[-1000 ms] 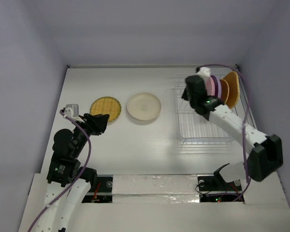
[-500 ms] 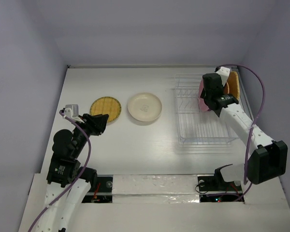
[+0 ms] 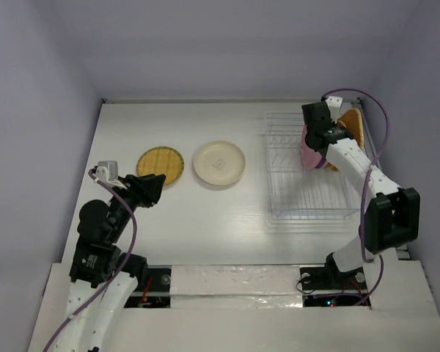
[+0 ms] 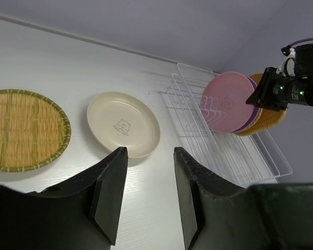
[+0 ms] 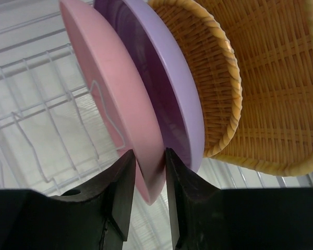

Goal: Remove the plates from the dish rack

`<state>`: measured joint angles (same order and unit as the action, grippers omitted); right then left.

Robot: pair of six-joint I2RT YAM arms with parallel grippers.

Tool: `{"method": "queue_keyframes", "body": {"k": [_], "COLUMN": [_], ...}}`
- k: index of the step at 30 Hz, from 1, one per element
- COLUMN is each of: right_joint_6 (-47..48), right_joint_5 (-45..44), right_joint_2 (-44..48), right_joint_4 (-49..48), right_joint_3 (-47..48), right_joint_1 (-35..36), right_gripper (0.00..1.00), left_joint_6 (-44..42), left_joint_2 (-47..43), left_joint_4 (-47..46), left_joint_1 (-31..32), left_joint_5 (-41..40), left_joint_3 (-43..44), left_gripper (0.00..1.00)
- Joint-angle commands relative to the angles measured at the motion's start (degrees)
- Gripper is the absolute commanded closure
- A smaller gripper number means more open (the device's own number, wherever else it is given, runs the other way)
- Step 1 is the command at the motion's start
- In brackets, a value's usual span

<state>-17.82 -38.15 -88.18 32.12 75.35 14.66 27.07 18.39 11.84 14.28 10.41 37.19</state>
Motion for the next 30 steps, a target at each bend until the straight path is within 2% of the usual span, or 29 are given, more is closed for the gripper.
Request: {"method": "queue_keyframes", "body": {"k": [1, 4, 8, 17, 26, 30], "right_joint_6": [1.47, 2.18, 3.41, 6.04, 7.72, 7.28], "right_joint_5": [-3.50, -5.09, -5.27, -6.76, -10.71, -11.16], "right_joint_2": [-1.46, -2.87, -3.57, -3.93, -3.67, -0.51], "right_joint_4": [3.20, 5.41, 6.81, 10.42, 15.95, 16.92], "right_joint_3": [4.18, 6.21, 7.79, 13.50, 20.18, 22.20], "right_joint_1": [-0.15, -0.15, -0.15, 2.13, 5.03, 6.17], "right_gripper": [0.66, 0.68, 0.81, 0.99, 1.00, 1.00], "left_joint_6": [-0.09, -0.17, -0.18, -0.18, -0.09, -0.09], "left_joint_2": [-0.64, -0.81, -1.25, -1.17, -0.90, -0.64], "left_joint_4": [-2.26, -2.34, -2.17, -2.26, -2.34, -2.34], "left_joint_1": [0.92, 0.92, 0.92, 0.92, 0.92, 0.92], "left_joint_5": [-0.31, -0.39, -0.57, -0.57, -0.40, -0.66], "left_joint_3": [0.16, 0.25, 0.25, 0.25, 0.16, 0.16], "left_gripper": [0.62, 0.62, 0.61, 0.60, 0.59, 0.59]}}
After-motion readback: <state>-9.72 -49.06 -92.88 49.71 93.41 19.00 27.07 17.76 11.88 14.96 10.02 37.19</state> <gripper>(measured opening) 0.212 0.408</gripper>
